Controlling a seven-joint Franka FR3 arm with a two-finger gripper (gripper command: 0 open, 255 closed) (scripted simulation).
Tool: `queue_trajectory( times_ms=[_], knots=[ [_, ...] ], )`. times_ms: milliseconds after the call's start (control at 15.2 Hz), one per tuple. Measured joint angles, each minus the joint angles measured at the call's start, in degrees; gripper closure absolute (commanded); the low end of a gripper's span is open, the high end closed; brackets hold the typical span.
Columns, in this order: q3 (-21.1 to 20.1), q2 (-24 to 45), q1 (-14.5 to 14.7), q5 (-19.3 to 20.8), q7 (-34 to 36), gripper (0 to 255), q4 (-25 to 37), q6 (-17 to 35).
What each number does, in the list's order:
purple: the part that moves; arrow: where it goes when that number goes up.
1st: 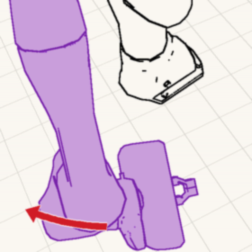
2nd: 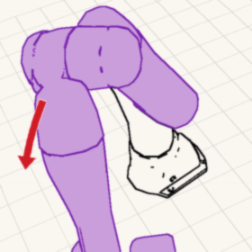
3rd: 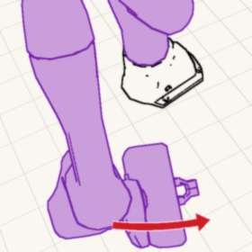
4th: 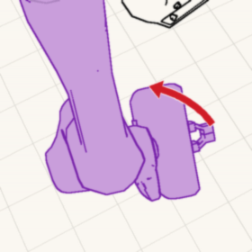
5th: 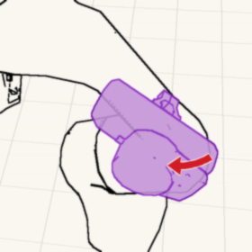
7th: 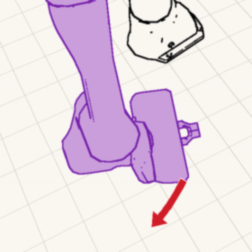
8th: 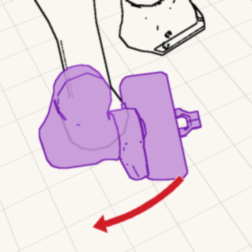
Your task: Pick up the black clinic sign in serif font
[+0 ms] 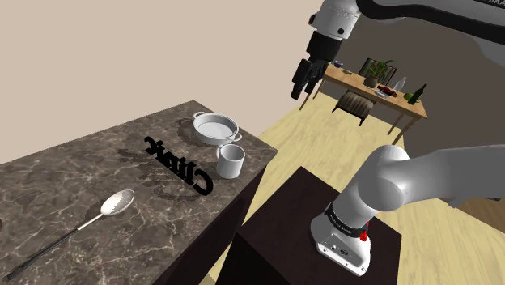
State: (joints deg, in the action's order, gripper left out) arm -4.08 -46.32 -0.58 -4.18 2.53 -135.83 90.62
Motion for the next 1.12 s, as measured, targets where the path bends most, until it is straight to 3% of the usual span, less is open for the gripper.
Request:
queue_trajectory(
  times_ms=[330,1122],
  knots=[
    [-2.1,2.5,0.7,-0.9,1.1,0,-2.3,5.3],
    [-11.2,22.2,2.2,-1.4,6.9,0,-4.4,29.3]
  ],
)
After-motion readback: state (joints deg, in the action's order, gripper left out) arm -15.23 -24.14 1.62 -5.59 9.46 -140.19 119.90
